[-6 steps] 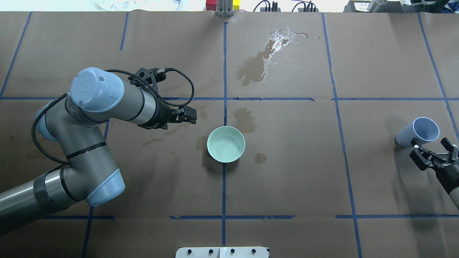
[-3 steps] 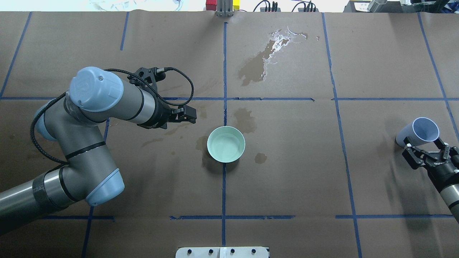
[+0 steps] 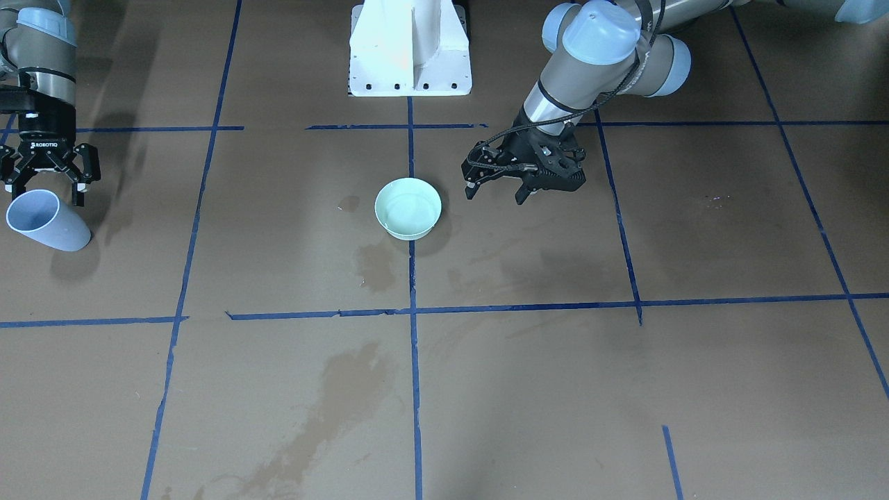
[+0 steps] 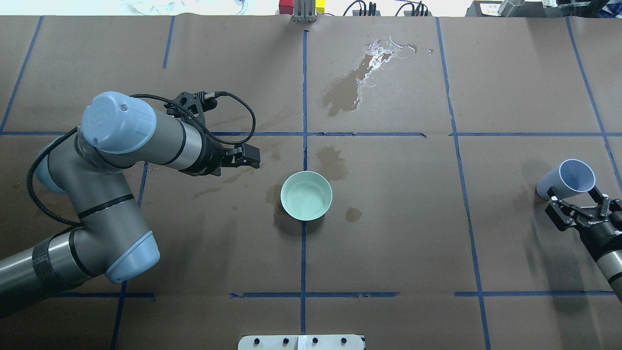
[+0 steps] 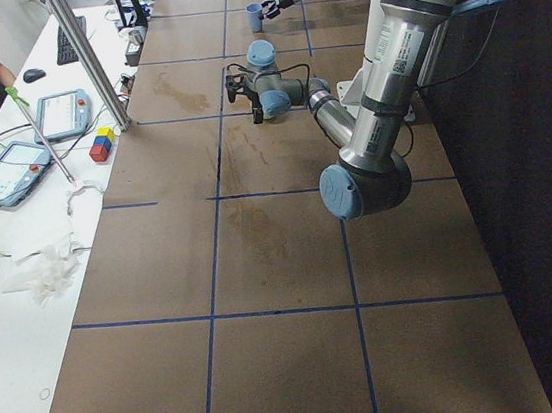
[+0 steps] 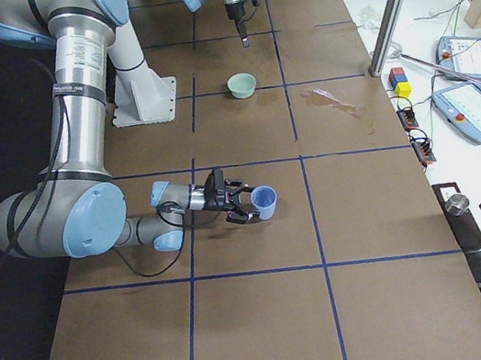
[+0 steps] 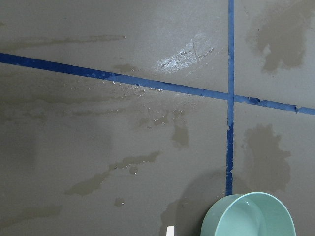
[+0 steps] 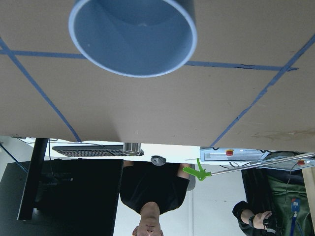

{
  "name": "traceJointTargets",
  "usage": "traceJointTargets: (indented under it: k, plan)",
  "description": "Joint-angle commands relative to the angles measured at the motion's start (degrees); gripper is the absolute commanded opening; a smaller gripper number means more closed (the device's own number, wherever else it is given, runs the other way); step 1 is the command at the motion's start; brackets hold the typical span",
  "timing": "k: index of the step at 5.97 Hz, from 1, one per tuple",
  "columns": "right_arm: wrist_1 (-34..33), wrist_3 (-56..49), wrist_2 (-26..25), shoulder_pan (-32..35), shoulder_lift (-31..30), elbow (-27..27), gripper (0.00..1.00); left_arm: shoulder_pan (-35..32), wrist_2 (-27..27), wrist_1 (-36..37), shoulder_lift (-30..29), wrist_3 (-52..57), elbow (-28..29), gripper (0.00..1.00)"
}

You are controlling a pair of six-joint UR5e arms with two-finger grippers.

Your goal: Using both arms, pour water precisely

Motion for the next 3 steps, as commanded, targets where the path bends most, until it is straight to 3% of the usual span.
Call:
traceJointTargets:
  k: [1,3]
  plan:
    - [0.25,-1.34,0.23,0.11,1.23,-0.38,0.98,-0.06,0.08,0.0,0.48,0.01,-0.31,1.0]
    - [0.34,-1.09,0.23,0.2,1.32,-2.05,0.98,-0.06,0.08,0.0,0.57,0.01,-0.75,1.0]
